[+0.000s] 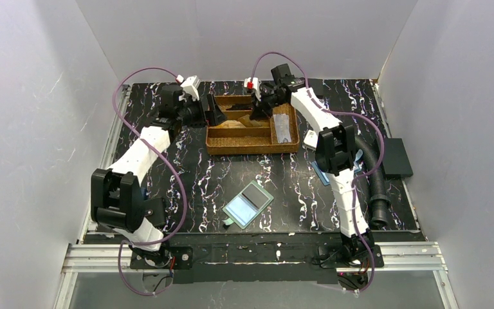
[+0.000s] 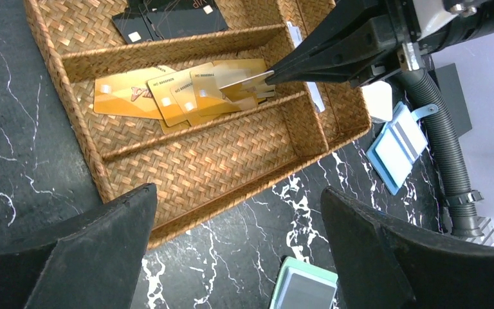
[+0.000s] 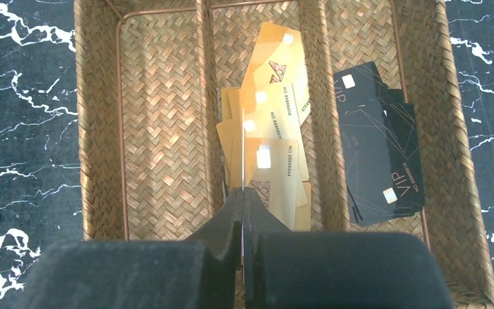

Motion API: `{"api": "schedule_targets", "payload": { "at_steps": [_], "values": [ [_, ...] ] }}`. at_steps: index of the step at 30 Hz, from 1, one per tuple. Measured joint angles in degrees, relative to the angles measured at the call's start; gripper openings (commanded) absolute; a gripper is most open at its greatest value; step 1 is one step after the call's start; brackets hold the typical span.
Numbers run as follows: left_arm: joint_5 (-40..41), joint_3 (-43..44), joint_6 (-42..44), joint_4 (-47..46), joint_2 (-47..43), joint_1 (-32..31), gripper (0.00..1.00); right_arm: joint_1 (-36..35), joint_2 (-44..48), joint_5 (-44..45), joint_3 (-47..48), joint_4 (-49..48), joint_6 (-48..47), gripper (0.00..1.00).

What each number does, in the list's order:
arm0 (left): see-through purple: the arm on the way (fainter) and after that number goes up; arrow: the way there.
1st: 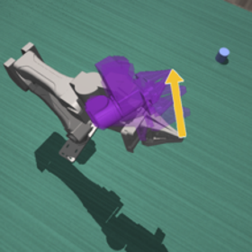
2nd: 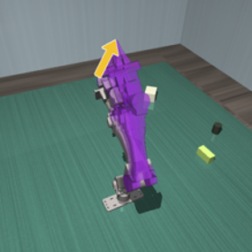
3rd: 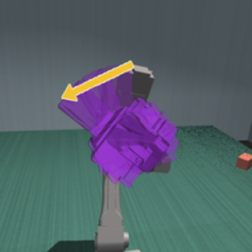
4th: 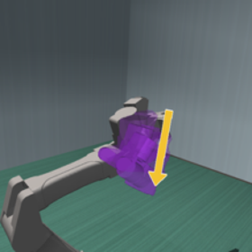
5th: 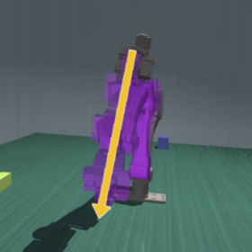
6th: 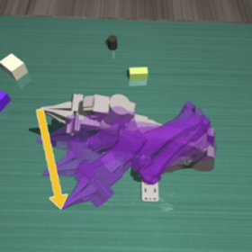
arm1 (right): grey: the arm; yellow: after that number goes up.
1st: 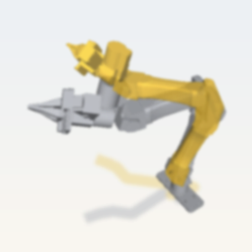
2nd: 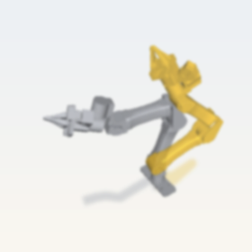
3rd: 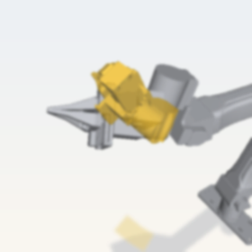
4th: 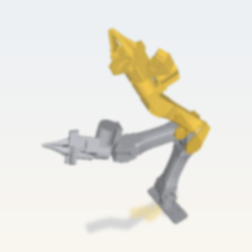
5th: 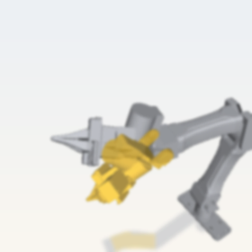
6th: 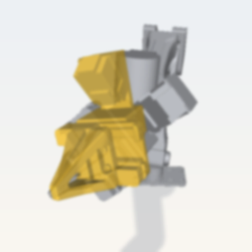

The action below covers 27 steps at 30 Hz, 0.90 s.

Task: Take the credit cards out of the card holder
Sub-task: Place the credit card in the storage box.

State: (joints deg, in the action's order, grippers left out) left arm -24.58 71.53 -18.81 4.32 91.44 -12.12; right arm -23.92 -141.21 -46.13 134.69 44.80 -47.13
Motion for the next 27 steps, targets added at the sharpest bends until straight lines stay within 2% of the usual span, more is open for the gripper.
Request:
{"api": "schedule_targets", "payload": {
  "at_steps": [6, 9, 10, 18, 27],
  "values": [
    [0.1, -4.7, -1.0, -1.9, -5.9, 0.0, 0.98, -1.2, 0.0, 3.1, 0.0, -0.4, 0.0, 0.23],
    [0.2, -5.6, -1.8, -2.4, -8.4, 0.0, 0.98, -1.6, 0.0, 6.4, 0.0, -4.5, 4.0, 0.37],
    [0.2, -5.6, -1.9, -2.7, -8.9, 0.0, 0.98, -1.6, 0.0, 7.1, 0.0, -5.7, 5.1, 0.38],
    [1.5, -6.8, -4.8, -2.8, -12.5, 0.0, 0.98, -1.6, 0.7, 9.4, -1.0, -11.6, 11.8, 0.41],
    [4.6, -7.4, -10.8, 0.6, -16.2, 0.0, 0.98, 0.6, 9.4, 2.0, -6.2, -10.6, 19.2, 0.47]
  ]
}}
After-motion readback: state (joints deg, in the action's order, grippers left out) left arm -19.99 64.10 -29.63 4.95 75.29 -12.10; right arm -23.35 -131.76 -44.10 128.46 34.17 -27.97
